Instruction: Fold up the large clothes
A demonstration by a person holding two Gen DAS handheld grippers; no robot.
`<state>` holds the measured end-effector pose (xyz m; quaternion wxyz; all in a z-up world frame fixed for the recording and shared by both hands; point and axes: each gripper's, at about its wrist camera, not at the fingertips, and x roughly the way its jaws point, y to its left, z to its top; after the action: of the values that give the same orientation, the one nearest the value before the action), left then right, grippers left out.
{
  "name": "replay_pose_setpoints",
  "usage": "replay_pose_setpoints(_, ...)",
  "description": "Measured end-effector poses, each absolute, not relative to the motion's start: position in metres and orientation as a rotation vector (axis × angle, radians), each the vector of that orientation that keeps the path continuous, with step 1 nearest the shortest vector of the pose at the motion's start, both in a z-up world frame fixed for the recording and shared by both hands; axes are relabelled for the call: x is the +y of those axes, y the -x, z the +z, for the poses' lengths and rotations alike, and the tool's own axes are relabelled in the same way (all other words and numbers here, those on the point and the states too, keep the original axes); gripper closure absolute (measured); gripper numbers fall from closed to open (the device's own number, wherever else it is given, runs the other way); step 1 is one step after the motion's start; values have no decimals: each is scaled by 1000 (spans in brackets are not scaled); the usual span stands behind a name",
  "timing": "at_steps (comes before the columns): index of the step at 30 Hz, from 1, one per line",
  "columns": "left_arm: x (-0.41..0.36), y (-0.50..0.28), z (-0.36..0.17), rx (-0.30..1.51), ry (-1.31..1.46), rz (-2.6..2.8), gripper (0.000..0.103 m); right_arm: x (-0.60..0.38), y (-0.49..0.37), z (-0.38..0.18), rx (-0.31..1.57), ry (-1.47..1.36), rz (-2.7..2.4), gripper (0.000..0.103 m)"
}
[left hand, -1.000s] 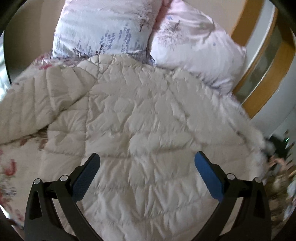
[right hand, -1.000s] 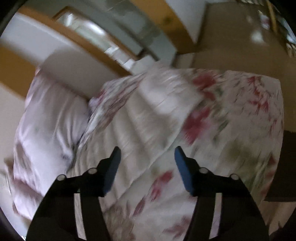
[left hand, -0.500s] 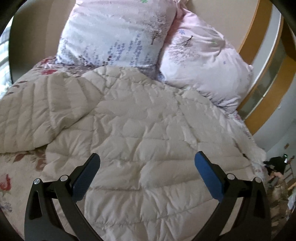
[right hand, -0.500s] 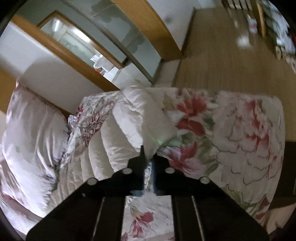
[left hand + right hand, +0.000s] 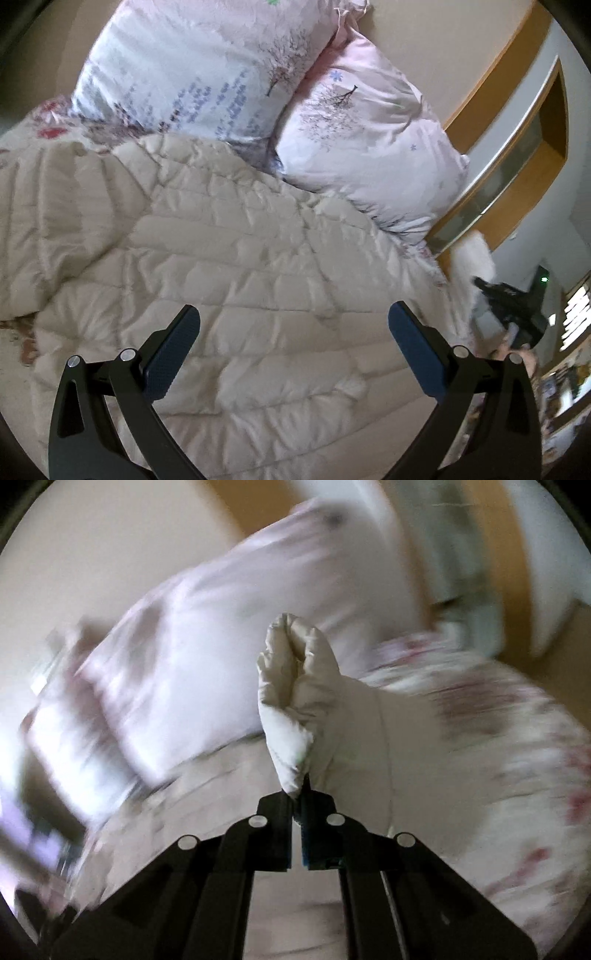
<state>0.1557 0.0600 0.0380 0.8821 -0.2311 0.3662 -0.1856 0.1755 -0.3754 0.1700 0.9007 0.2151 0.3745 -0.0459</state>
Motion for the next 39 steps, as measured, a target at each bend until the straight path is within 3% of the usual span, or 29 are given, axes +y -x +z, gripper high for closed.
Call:
replay_pose_setpoints(9,43,-198,18,890,750,-524,3,-214,-204,114,1022,-392,303,96)
replay_pose_setpoints(11,33,-206,11,922,784,-553,11,-196,-201,105,1078,-375,348,84)
replay_pose_setpoints(13,24,-212,3,955,813,-572,15,-194,-195,105,1103,-389,370,25)
replay_pose_setpoints(14,20,-215,0,974,824,-575,15,-197,-195,107,1093,-406,359,18)
replay_pose_setpoints(15,13,-219,-5,998,833,-578,16,-205,-190,113,1063,-441,349,17)
replay_pose_setpoints(21,-3,-233,-19,1061,856,-537,29,-269,-158,116,1057,-705,315,17)
replay_pose_setpoints(24,-3,-241,-23,1063,865,-500,46,-291,-149,99,1089,-795,243,18)
replay_pose_setpoints(26,-1,-245,-27,1056,874,-479,69,-304,-148,87,1085,-849,165,24)
replay_pose_setpoints(29,-1,-250,-32,1051,866,-462,90,-328,-154,78,1041,-906,56,42)
replay_pose_setpoints(32,0,-253,-29,1028,845,-453,94,-341,-165,81,967,-882,-40,67)
replay_pose_setpoints(34,5,-253,-22,996,826,-444,95,-345,-174,82,939,-860,-58,89)
replay_pose_setpoints(39,32,-244,-2,910,782,-414,95,-313,-186,93,945,-732,56,93)
